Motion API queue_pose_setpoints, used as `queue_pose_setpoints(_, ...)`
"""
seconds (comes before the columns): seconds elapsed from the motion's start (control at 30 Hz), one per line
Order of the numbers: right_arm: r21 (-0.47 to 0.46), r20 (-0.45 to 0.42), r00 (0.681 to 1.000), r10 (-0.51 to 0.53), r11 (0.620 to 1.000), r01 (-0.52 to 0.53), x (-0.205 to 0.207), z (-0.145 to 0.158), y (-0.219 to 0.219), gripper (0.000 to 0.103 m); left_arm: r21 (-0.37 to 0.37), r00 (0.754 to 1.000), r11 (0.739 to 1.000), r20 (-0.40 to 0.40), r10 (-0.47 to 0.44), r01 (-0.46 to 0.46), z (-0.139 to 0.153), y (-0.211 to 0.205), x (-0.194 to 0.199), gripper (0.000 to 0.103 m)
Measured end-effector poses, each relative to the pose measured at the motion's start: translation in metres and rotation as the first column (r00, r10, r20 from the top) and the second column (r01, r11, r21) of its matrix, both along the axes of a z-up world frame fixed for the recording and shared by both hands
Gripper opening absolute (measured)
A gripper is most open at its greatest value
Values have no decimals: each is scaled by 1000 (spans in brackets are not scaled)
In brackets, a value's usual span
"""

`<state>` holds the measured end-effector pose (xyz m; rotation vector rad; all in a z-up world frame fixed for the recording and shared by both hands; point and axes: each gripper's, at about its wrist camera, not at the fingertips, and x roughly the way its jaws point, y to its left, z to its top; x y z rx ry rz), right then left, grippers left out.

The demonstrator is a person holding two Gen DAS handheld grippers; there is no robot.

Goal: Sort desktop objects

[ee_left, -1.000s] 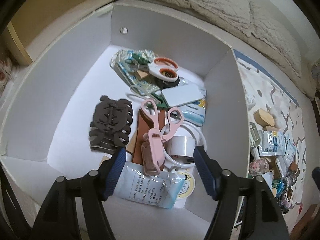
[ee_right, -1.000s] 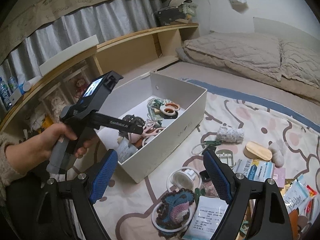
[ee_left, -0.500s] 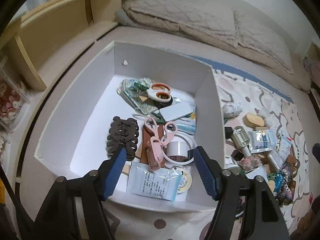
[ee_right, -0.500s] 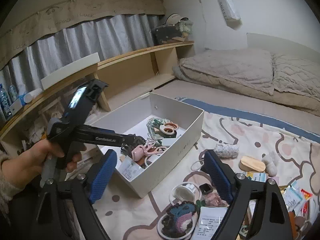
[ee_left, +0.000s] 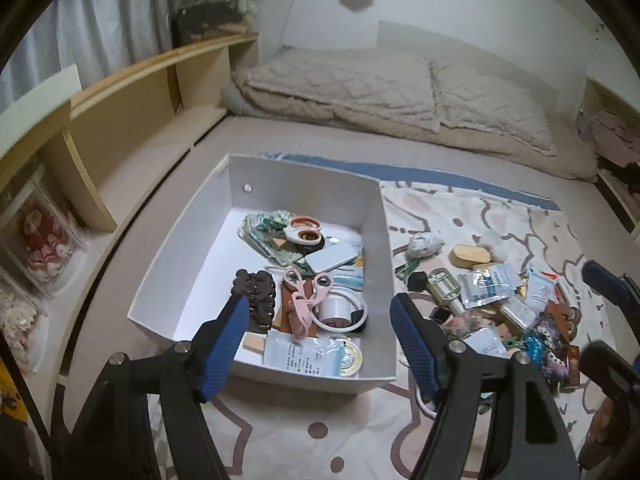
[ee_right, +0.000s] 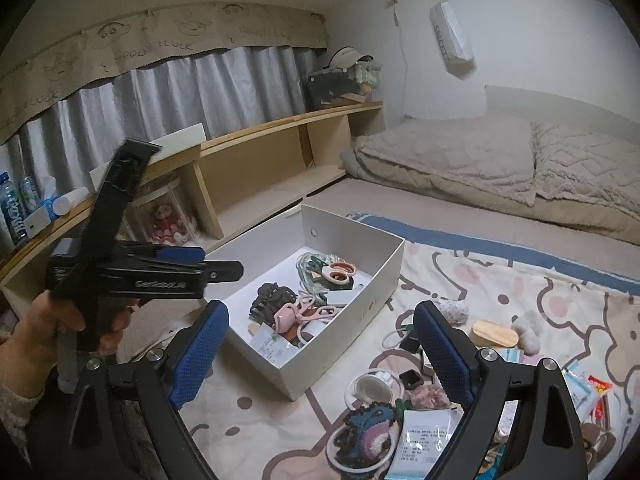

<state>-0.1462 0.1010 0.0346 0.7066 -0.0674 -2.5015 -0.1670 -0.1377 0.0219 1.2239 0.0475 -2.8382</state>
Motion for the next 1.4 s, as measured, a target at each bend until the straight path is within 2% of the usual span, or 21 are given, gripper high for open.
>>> queue_pose_setpoints(0.1,8,-14,1000,-8,1000,8,8,4,0,94,-1,999,1000,-34,-11,11,11,6,15,83)
queue_pose_setpoints(0.17,13,-17,1000,-17,1000,18,12,6,0,95,11,998,1000,-51,-27,27,17,8,24,84)
queue_pose_setpoints(0.2,17,-19,1000,-22,1000,22,15,7,0,97,10,998,999,-59,-31,31,20,10,28,84)
queue_pose_setpoints(0.23,19,-22,999,-26,999,27,17,9,0,103,6,997,999,-69,-34,35,24,12,33,85)
queue_pose_setpoints(0.47,41,-47,998,-44,998,46,33,15,-1,103,-24,990,999,-137,-43,40,32,18,63,103)
queue_pose_setpoints(0.63,65,-73,995,-63,996,67,43,16,-1,103,-31,988,998,-147,-54,50,32,23,77,103)
queue_pose_setpoints(0.93,73,-63,995,-75,994,80,54,11,3,103,-34,980,998,-188,-66,61,33,30,103,103)
queue_pose_setpoints(1.17,78,-67,995,-79,993,84,64,9,6,103,-76,978,995,-194,-79,66,27,38,118,103)
queue_pose_setpoints(1.4,83,-70,995,-77,993,83,69,6,9,103,-49,974,996,-208,-84,76,25,40,132,103)
